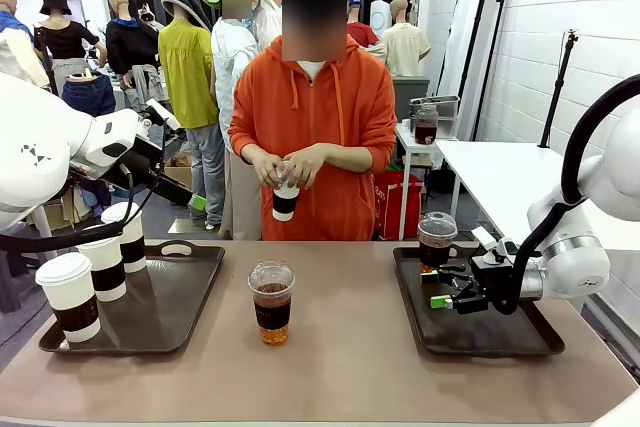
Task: Distribute the coffee onto the tray.
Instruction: Pick up another iced Americano from the middle of the table and place it on the right Handle tray.
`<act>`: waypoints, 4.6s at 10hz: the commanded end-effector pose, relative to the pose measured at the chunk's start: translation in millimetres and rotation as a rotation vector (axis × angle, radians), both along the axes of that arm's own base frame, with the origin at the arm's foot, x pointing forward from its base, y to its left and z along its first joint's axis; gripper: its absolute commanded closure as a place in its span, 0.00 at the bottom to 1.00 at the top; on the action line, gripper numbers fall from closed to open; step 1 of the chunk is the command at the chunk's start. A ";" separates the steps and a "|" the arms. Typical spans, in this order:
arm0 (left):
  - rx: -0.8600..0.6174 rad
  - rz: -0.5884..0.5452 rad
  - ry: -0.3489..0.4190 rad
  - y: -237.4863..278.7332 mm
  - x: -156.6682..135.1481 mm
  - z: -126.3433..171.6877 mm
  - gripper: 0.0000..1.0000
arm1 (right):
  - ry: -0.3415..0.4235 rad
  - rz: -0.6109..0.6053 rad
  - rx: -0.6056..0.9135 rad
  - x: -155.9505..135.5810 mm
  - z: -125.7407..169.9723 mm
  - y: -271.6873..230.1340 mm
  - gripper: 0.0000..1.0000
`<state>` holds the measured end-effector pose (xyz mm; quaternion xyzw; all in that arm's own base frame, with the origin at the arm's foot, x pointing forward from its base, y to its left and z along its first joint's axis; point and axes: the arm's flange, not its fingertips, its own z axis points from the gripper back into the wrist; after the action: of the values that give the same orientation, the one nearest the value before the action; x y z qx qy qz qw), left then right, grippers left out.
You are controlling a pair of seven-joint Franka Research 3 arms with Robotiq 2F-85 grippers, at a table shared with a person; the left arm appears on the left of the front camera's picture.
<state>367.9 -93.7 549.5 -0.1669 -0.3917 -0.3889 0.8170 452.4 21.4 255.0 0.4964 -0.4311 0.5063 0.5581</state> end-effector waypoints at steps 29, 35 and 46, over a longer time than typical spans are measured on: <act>-0.010 -0.003 0.003 1.9 0.8 -2.0 0.00 | -0.019 -0.027 0.038 -16.9 -5.5 215.0 0.00; -0.010 -0.003 0.003 1.9 0.8 -2.0 0.00 | 0.005 0.002 0.027 -11.1 -28.0 266.7 0.00; -0.010 -0.003 0.003 1.9 0.8 -2.0 0.00 | 0.024 0.068 0.024 -9.4 -34.9 307.3 0.00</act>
<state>367.8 -93.8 549.5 -0.1668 -0.3917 -0.3891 0.8169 438.8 317.0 222.2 0.5287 -0.4115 0.5177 0.5321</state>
